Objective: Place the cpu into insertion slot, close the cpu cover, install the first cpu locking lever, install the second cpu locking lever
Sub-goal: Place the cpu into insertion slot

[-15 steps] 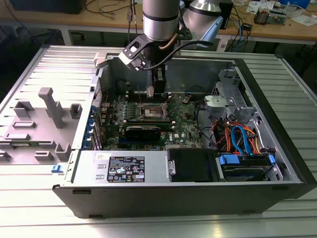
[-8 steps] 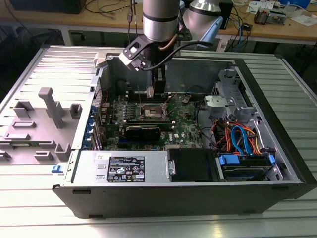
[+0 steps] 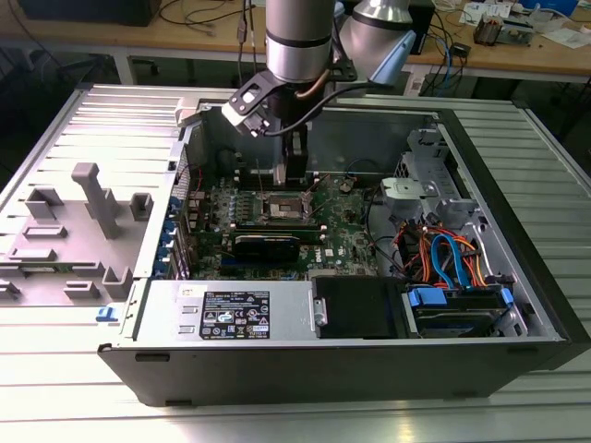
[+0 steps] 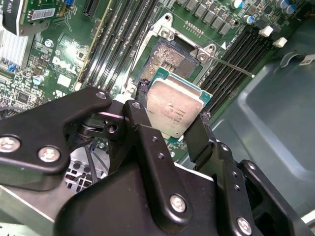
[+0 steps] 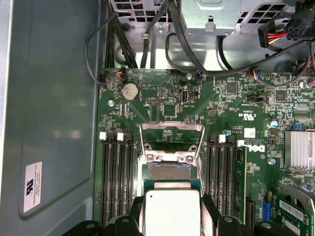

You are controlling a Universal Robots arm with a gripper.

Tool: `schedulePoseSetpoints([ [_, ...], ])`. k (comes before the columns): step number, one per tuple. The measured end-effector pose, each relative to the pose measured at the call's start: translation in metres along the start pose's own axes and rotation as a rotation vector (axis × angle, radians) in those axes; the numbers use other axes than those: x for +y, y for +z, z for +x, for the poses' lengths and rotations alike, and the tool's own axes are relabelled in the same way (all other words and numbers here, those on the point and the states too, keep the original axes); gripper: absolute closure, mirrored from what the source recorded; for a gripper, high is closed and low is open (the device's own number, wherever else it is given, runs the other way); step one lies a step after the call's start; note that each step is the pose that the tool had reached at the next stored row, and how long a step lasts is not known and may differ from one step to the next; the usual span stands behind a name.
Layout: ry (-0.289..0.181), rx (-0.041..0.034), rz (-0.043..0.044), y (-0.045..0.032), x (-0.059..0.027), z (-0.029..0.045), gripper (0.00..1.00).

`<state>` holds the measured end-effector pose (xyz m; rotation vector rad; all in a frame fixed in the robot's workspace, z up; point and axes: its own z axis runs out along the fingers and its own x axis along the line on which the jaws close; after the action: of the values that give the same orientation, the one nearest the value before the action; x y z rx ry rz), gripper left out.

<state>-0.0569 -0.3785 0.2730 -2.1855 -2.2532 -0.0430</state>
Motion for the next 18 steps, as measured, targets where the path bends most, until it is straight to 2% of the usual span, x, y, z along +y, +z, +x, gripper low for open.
schedulePoseSetpoints([
  [4,0.002,0.0000,0.0000,0.0041,-0.0001,-0.0001,0.45],
  [18,0.002,0.0001,-0.0006,0.0056,-0.0010,-0.0001,0.45],
])
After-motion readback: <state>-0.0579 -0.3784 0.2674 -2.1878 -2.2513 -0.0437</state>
